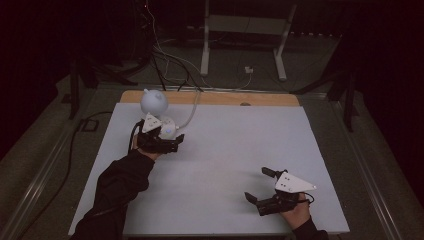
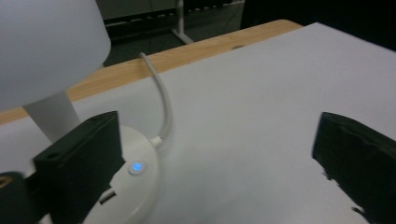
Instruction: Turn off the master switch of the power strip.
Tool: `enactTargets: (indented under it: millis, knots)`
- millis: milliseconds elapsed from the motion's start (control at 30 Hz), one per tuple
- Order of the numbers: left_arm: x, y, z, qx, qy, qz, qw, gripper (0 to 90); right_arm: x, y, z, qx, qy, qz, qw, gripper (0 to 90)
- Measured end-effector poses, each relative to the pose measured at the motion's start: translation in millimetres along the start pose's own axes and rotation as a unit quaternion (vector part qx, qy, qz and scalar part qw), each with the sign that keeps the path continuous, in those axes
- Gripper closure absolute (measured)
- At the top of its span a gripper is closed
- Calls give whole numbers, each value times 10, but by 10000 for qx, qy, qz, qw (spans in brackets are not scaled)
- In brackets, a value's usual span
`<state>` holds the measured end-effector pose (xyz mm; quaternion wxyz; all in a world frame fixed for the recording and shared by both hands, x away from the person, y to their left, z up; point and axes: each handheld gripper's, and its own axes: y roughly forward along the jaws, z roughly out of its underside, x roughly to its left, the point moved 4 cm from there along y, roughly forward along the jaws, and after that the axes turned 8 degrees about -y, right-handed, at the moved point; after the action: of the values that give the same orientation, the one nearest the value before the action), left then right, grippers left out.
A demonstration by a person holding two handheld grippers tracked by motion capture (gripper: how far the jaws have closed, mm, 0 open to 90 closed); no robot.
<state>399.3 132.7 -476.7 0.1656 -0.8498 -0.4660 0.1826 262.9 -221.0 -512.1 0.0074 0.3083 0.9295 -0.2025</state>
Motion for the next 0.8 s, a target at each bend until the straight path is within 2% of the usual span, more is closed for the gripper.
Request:
enactTargets:
  millis: [67, 167, 267, 300, 367, 400, 500, 567, 600, 633, 733, 800]
  knots:
    - [5, 17, -1, 19, -22, 9, 10000, 52, 0, 0, -1, -4, 9, 0, 10000, 0]
    - [27, 61, -6, 16, -37, -49, 10000, 126, -3, 2, 2, 1, 10, -3, 10000, 0]
    - [62, 94, -10, 31, -38, -160, 9999, 166, -4, 4, 3, 3, 13, -4, 10000, 0]
    - [75, 105, -11, 21, -35, -209, 9998, 227, -3, 4, 2, 2, 18, -8, 10000, 0]
    - [98, 122, -12, 14, -72, -204, 9998, 289, -3, 4, 1, -1, 17, -3, 10000, 0]
    - [107, 130, -11, -2, -63, -236, 9997, 289, -2, 4, 0, -2, 14, 1, 10000, 0]
    - [138, 157, 5, 25, -22, -315, 9995, 442, -2, 4, 0, -2, 16, -1, 10000, 0]
    - [163, 173, 16, 21, -20, -376, 9993, 472, -1, 4, 0, -3, 17, -5, 10000, 0]
    - [178, 178, 21, 26, -31, -400, 9992, 538, 0, 5, 0, -1, 15, -8, 10000, 0]
    - [193, 185, 27, 31, -16, -440, 9990, 538, 0, 5, 0, -1, 15, -8, 10000, 0]
    - [246, 225, 52, 58, 42, -621, 9980, 632, 0, 6, -1, -3, 19, -19, 10000, 0]
    - [256, 237, 60, 92, 57, -648, 9978, 654, 0, 6, -1, -4, 20, -19, 10000, 0]
